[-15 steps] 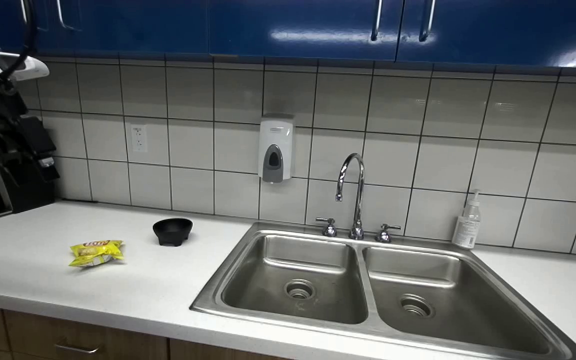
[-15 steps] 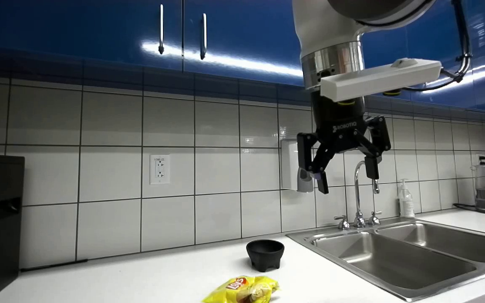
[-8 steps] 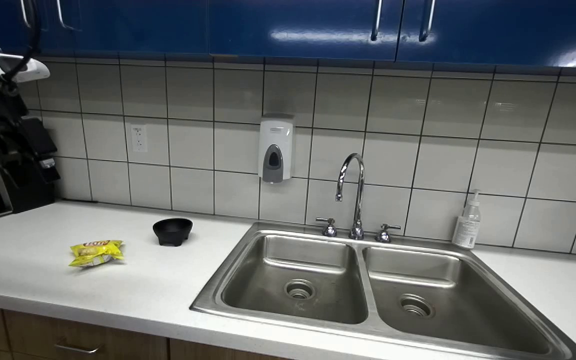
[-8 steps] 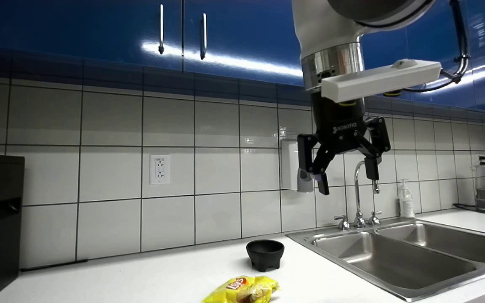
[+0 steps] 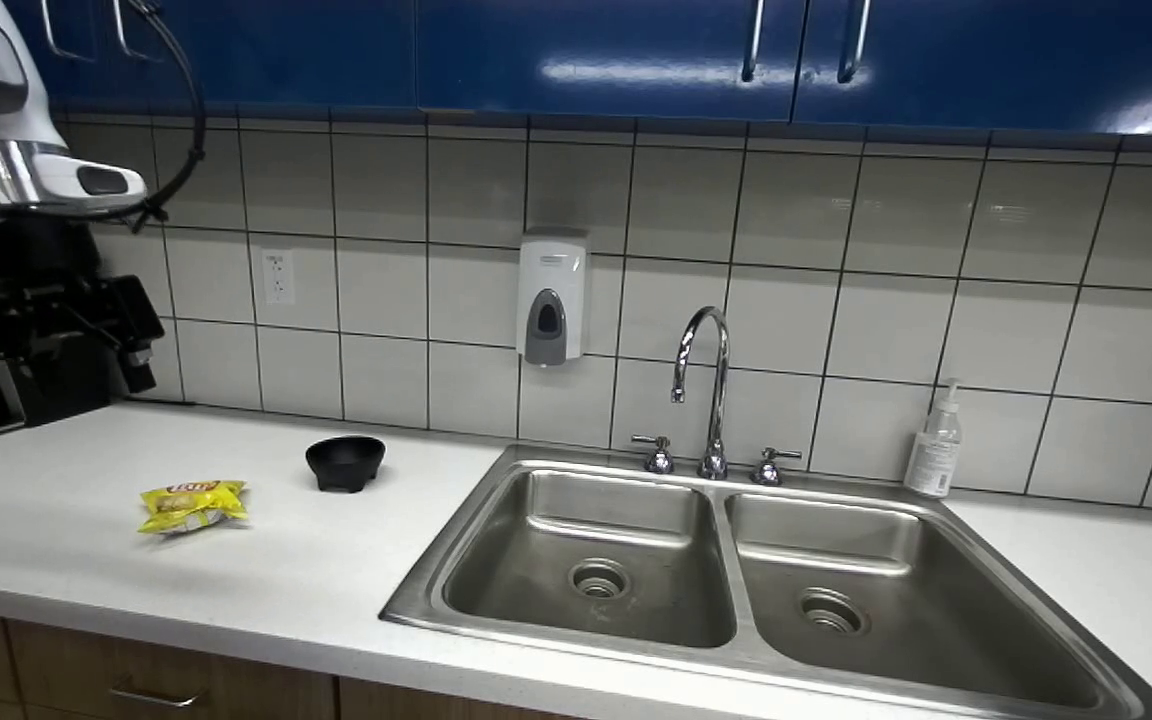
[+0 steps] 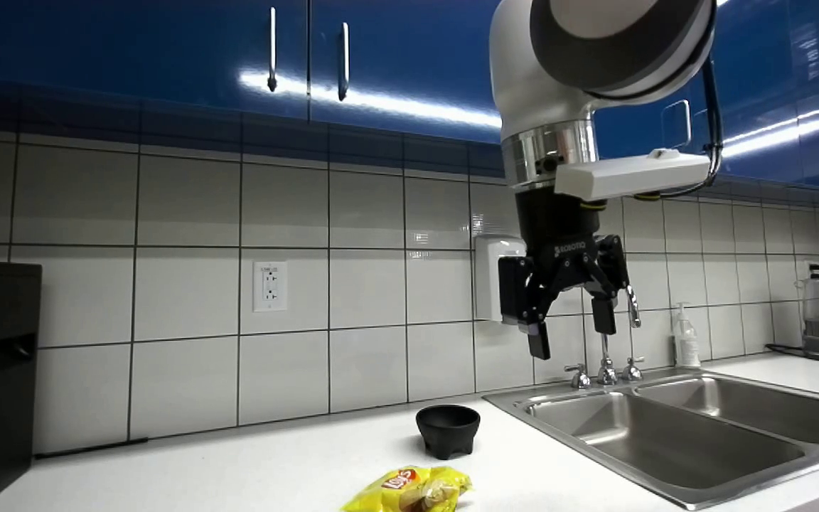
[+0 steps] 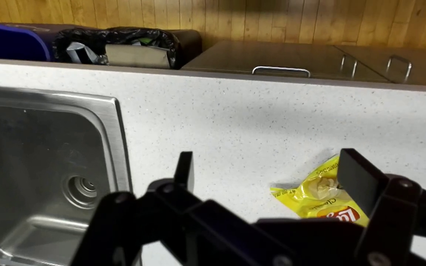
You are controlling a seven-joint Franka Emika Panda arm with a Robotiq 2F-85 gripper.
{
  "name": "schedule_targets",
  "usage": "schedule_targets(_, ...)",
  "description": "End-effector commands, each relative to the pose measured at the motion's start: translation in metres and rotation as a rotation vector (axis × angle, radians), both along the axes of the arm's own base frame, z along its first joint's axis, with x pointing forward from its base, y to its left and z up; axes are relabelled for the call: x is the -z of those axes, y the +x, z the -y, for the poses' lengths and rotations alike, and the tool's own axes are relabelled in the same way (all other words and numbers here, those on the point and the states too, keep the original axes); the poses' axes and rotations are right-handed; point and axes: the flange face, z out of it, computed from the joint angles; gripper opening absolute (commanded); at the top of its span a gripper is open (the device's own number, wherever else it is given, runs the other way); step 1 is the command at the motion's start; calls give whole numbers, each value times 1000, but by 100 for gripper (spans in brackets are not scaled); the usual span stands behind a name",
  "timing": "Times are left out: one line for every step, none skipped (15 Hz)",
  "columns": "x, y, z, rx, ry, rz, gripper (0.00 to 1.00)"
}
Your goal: Put the black bowl into the sink
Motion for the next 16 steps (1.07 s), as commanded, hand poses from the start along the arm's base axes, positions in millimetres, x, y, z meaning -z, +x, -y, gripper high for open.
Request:
schedule_targets(7, 29, 3, -113, 14, -13, 100)
schedule_targets(10, 36, 3, -136, 10, -11, 100)
schedule_targets(12, 44, 3, -158, 5, -11, 100)
schedule_targets(15, 52, 2, -177, 1, -11, 100)
schedule_targets(17, 60, 0, -198, -3, -11, 100)
schedule_targets(19, 68, -2, -218, -5, -14, 100)
schedule_targets(22, 76, -6, -241, -6, -19, 100)
schedule_targets(25, 83, -9, -262, -8, -25, 100)
schedule_targets(28, 92, -11, -281, -11, -31, 100)
schedule_targets(31, 100, -13, -299, -13, -37, 100)
schedule_targets(34, 108, -15, -317, -14, -48, 100)
schedule_targets(38, 116, -17, -334, -20, -57, 100)
schedule_targets(42, 125, -18, -353, -22, -66, 100)
schedule_targets(46, 132, -18, -367, -24, -73, 100)
schedule_targets(50, 141, -18, -384, -25, -82, 100)
schedule_targets(53, 148, -18, -396, -27, -90, 100)
